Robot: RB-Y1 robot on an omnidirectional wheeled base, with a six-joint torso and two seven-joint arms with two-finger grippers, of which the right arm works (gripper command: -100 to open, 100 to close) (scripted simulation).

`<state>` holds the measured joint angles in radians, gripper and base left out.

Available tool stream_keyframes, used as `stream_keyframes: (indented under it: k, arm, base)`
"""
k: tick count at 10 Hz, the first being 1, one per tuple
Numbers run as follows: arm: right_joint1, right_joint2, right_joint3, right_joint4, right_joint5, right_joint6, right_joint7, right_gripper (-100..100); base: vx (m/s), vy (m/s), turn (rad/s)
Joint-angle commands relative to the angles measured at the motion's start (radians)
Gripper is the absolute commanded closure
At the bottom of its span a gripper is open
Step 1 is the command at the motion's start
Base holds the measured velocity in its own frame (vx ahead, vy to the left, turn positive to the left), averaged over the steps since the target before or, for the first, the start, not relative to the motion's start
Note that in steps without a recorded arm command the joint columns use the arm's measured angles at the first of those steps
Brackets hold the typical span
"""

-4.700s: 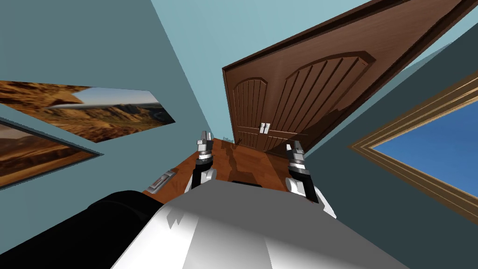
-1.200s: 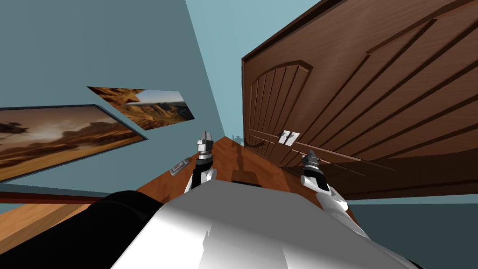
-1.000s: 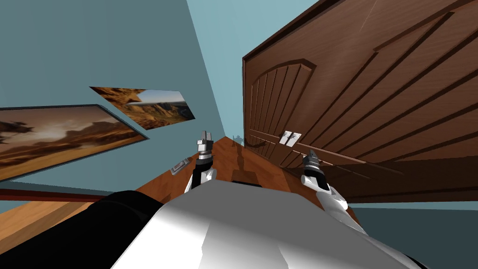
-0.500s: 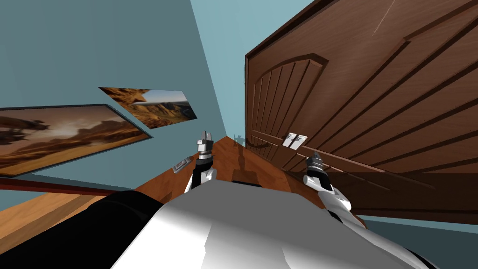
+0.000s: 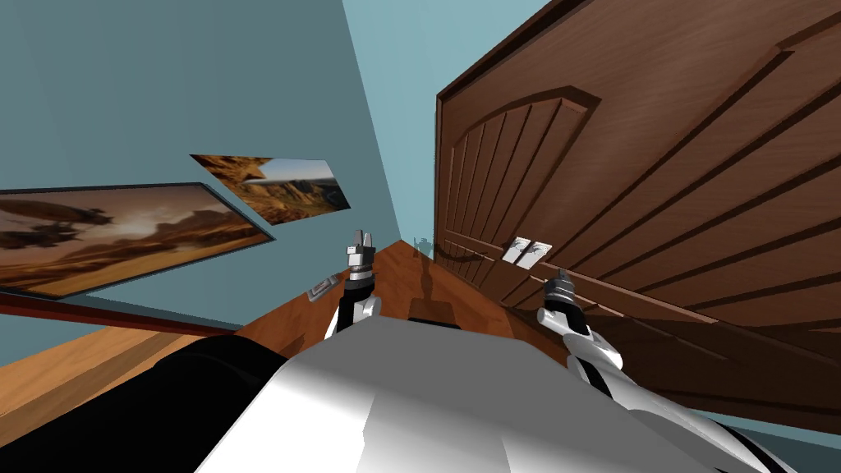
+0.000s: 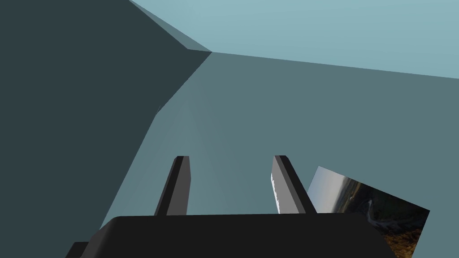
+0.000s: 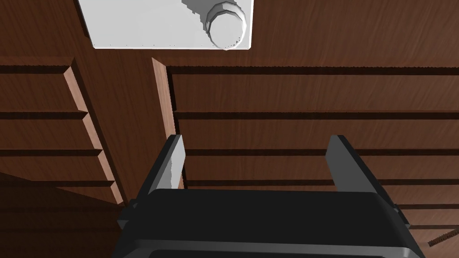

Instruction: Pull the door open

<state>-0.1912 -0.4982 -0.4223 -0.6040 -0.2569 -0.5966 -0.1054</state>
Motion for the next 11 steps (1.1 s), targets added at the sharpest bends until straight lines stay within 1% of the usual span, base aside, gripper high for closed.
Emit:
stream_keyframes:
  k: [1, 3, 8, 9, 10, 11]
  arm:
    - [-0.016, -0.010, -0.013, 0.031, -0.007, 0.009, -0.001, -100]
    - [-0.038, -0.024, -0.025, 0.080, -0.013, 0.010, -0.006, -100]
    - [-0.077, -0.048, -0.044, 0.160, -0.024, 0.010, -0.014, -100]
    - [-0.076, -0.047, -0.040, 0.161, -0.022, 0.006, -0.015, -100]
    - [-0.061, -0.056, -0.049, 0.173, -0.026, 0.005, -0.015, -100]
    - [-0.054, -0.060, -0.053, 0.176, -0.028, 0.005, -0.014, -100]
  base:
    - [0.081, -0.036, 0.072]
    - [0.088, -0.032, 0.085]
    - [0.061, -0.017, 0.053]
    - [0.028, -0.012, 0.016]
    - [-0.072, -0.072, -0.142]
    - [-0.113, -0.117, -0.162]
